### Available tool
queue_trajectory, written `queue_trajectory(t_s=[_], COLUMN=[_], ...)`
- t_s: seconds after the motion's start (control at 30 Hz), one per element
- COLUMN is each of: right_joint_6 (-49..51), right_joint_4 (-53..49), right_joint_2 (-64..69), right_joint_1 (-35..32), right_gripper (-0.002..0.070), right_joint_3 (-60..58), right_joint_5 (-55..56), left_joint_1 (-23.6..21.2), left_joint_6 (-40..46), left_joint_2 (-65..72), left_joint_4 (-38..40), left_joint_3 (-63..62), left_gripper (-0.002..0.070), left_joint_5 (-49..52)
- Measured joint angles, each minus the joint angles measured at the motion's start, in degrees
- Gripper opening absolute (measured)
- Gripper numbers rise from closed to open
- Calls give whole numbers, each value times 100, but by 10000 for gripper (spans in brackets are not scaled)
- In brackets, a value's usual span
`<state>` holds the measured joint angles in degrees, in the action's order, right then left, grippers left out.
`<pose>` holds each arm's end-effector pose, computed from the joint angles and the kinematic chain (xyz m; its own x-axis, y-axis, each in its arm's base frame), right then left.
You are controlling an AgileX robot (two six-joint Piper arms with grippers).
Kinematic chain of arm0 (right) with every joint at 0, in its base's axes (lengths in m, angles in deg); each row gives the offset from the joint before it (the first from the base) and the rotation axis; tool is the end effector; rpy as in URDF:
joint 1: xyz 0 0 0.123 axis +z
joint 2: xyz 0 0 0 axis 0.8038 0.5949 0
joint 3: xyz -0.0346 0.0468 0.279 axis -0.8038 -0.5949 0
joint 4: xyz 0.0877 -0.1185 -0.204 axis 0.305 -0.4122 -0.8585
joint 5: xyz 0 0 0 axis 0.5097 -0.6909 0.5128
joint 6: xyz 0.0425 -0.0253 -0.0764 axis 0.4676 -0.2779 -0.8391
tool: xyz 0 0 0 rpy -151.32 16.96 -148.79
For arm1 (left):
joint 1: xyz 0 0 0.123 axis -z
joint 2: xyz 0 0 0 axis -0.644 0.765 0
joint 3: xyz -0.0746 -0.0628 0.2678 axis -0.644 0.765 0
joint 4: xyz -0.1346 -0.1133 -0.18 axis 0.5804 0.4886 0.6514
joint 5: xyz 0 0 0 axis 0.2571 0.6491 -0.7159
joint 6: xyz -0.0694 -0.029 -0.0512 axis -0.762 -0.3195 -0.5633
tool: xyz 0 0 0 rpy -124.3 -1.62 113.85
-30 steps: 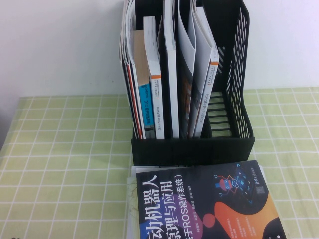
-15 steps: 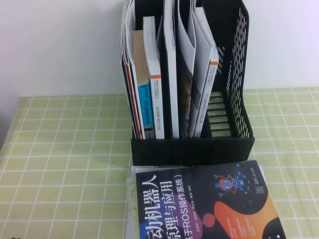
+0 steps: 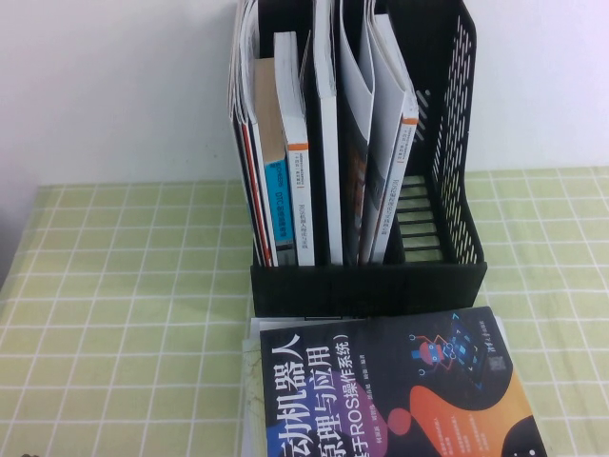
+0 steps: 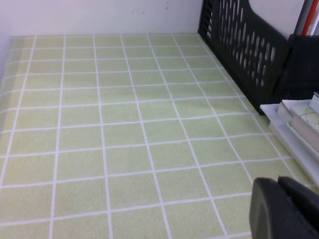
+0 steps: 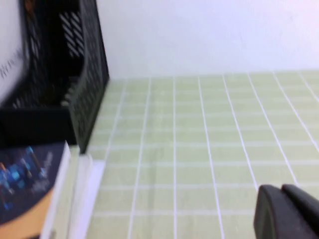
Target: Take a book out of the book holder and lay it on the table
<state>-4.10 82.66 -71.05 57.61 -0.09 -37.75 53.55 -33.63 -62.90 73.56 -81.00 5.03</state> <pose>0.0467 -0.0016 0.2099 -0.2352 0.0231 -0.9717 -0.0093 0.9996 0.0261 0.0512 -0.0139 0.1754 -0.2948 -0.0788 -0.9523 0.2084 0.9673 -0.1446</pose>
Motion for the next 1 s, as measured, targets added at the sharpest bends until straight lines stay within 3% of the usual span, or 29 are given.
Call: queue_trajectory(t_s=[0.2,0.53,1.0], right_joint_6=[-88,-743,-798], right_joint_4=[184,284,457], right_joint_2=[0,0,0], right_joint_1=[-220,-230,-230], right_gripper=[1,1,1], right_joint_3=[-679,-727,-729], right_joint_5=[55,296,327], left_joint_1=[0,0,0], left_joint_6=[0,0,-55], left_joint_2=[0,0,0], left_joint_4=[0,0,0], left_joint_3=[0,0,0], left_gripper=[-3,-3,-3], left_joint_5=[0,0,0])
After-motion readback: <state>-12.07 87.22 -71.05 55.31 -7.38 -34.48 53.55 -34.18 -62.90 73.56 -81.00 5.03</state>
